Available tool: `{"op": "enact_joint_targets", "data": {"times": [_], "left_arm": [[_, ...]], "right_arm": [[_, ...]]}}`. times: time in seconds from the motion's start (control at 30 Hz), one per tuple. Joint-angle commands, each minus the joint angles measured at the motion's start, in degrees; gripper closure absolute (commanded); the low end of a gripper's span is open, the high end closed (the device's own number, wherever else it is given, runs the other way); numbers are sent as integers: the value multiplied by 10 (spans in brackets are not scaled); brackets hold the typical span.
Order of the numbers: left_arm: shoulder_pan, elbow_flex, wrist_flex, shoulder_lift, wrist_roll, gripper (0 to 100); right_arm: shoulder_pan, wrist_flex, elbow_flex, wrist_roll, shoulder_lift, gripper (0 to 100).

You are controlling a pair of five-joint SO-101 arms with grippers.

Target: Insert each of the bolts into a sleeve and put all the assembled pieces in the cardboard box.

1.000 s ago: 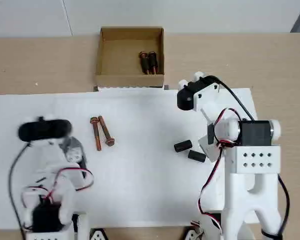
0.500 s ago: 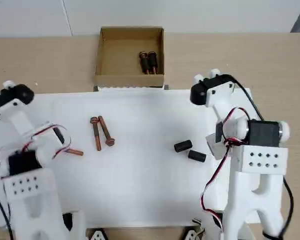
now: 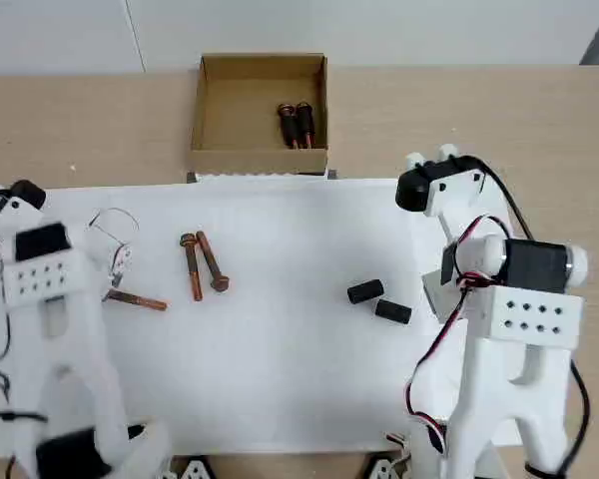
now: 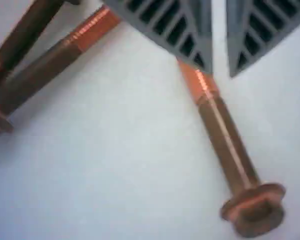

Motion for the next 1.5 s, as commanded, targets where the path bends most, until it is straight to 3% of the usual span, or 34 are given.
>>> {"op": "enact_joint_targets", "data": {"times": [0.0, 0.27, 0.47, 0.77, 1.47], "left_arm": [[-6, -60, 36, 49, 24, 993], [-6, -73, 3, 64, 22, 986], [-6, -65, 11, 64, 21, 877], [-6, -19, 13, 66, 24, 878], [-43, 101, -149, 66, 3, 897]], "right_arm": [[5, 5, -3, -5, -20, 995], [5, 6, -3, -6, -20, 995], [3, 6, -1, -29, -55, 995], [4, 6, 57, -28, -113, 995], [3, 6, 100, -25, -177, 995]]}}
